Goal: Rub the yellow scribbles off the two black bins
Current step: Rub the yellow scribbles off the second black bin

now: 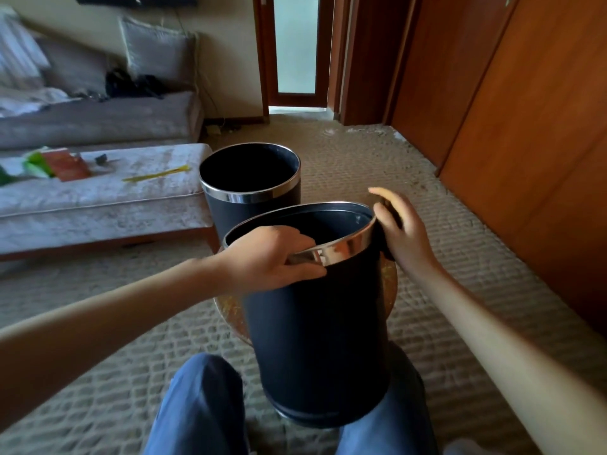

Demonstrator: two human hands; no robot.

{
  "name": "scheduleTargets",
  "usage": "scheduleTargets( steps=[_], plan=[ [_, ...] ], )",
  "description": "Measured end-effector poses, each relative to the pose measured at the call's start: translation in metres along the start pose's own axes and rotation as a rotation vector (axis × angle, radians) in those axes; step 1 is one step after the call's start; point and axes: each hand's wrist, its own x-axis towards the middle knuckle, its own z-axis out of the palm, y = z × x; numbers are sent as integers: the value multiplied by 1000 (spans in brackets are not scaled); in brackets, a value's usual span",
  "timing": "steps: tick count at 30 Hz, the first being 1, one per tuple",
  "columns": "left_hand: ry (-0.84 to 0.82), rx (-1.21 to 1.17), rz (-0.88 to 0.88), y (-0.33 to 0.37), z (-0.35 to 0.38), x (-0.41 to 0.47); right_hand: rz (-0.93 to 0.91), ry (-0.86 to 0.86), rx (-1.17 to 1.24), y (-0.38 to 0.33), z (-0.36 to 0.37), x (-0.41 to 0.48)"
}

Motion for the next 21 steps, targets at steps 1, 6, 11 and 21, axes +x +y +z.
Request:
scheduleTargets(
  steps=[1, 6, 11, 21],
  plan=[
    [-17, -19, 3, -4, -3, 1, -80, -36, -19, -4, 0, 4],
    [-33, -11, -236, -7, -17, 6, -210, -327, -223, -15, -8, 22],
    [115, 231, -354, 31, 8, 35, -101, -462, -366, -34, -13, 23],
    [89, -253, -339, -3, 6, 35, -200, -417, -536, -64, -29, 20]
  ],
)
